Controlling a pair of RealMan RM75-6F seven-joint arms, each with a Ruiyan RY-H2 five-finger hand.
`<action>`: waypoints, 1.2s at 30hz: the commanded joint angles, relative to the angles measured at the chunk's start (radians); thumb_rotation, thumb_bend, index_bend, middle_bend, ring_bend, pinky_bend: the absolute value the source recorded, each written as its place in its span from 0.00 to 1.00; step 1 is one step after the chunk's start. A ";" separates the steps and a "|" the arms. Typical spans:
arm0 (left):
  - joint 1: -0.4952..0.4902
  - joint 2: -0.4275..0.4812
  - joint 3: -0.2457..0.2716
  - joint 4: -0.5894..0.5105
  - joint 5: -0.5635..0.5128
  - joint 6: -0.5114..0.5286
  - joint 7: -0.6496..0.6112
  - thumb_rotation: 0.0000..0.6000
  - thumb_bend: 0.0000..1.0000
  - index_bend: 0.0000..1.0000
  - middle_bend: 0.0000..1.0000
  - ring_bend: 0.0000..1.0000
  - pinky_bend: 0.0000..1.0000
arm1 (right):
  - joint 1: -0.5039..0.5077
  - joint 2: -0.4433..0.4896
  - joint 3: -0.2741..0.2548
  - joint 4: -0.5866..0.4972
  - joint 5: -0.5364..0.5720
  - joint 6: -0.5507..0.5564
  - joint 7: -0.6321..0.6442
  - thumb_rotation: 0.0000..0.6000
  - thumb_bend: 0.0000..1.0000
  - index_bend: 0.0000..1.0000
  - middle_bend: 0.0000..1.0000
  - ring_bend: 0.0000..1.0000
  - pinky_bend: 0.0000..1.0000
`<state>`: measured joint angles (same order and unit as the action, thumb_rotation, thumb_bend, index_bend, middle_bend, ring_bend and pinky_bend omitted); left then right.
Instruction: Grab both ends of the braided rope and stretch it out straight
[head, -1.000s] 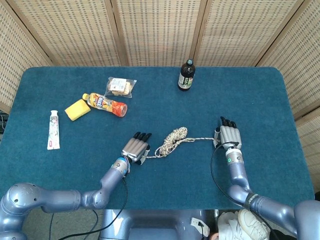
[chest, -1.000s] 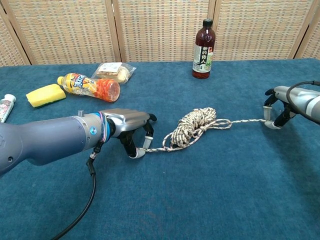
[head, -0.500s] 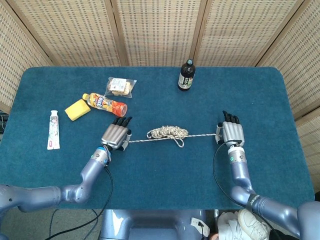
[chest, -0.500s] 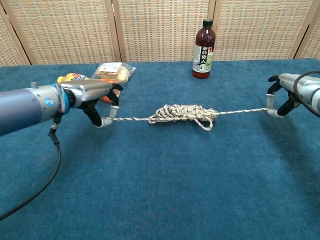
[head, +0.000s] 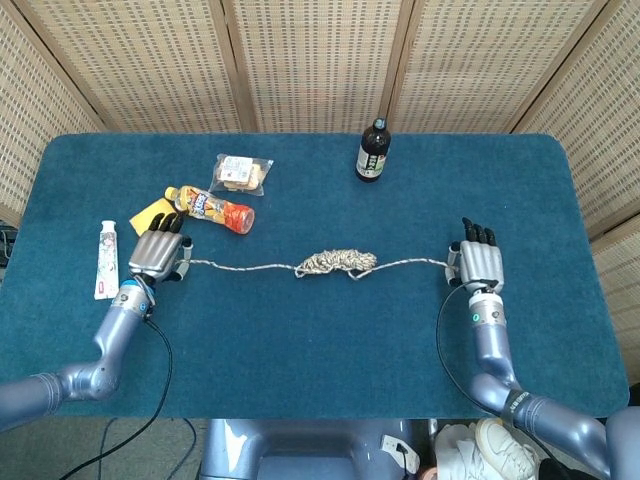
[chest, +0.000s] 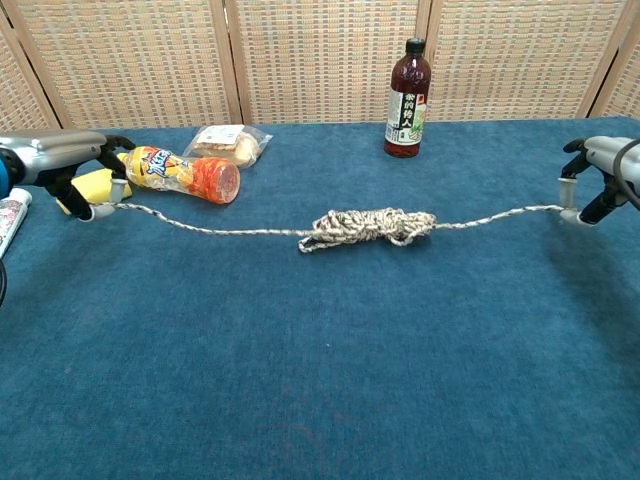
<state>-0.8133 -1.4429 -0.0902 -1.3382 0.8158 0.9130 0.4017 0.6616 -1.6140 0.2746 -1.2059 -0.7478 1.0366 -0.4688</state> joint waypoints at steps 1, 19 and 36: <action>0.023 0.009 0.005 0.033 0.014 -0.015 -0.035 1.00 0.49 0.81 0.00 0.00 0.00 | -0.002 0.000 -0.001 0.006 0.004 0.002 -0.006 1.00 0.52 0.75 0.00 0.00 0.00; 0.072 -0.015 -0.009 0.156 0.049 -0.066 -0.094 1.00 0.50 0.81 0.00 0.00 0.00 | -0.013 -0.007 0.004 0.035 0.019 -0.004 -0.032 1.00 0.52 0.75 0.00 0.00 0.00; 0.125 0.050 -0.049 0.074 0.100 -0.057 -0.200 1.00 0.00 0.00 0.00 0.00 0.00 | -0.042 0.038 0.019 -0.061 -0.017 0.004 0.034 1.00 0.00 0.00 0.00 0.00 0.00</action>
<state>-0.7062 -1.4149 -0.1265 -1.2381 0.8884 0.8279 0.2333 0.6284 -1.5881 0.2876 -1.2476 -0.7446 1.0246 -0.4561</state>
